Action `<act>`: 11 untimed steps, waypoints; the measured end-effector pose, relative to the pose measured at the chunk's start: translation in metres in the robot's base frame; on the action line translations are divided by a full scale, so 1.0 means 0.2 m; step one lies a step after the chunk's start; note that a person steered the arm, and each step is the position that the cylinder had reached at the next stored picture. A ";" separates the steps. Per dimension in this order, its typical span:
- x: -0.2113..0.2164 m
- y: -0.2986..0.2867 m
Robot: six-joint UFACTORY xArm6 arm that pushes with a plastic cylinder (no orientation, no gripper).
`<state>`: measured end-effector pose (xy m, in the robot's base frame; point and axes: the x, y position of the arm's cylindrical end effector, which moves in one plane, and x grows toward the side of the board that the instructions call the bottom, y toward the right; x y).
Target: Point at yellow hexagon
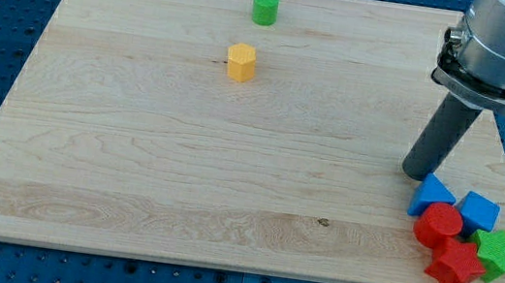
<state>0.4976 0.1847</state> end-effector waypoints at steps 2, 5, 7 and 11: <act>0.00 0.07; -0.18 -0.44; -0.35 -1.14; -0.73 -1.14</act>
